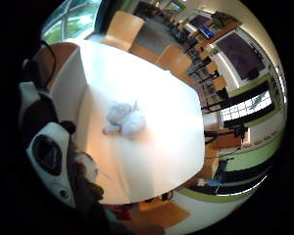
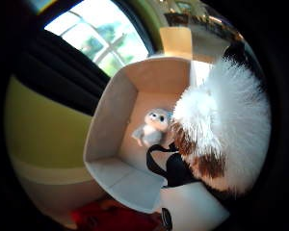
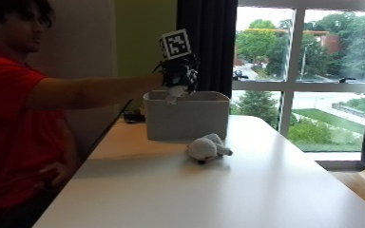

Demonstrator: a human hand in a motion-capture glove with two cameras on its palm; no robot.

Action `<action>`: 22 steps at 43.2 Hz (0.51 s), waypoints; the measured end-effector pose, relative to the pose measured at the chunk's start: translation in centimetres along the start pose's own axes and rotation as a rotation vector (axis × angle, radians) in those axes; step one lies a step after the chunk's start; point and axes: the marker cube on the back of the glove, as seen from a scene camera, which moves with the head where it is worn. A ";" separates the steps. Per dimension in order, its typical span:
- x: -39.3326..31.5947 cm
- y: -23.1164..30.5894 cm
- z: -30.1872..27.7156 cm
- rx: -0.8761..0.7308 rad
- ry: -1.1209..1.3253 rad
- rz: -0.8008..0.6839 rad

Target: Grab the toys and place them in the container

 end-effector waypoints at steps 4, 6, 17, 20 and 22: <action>-2.1 -0.9 -0.6 0.006 0.003 -0.032; -2.9 -1.2 -0.8 0.008 0.001 -0.051; -9.5 -2.8 -1.2 -0.019 -0.050 -0.098; -10.8 -3.0 -1.1 -0.028 -0.068 -0.100; -11.5 -3.1 -1.0 -0.029 -0.078 -0.112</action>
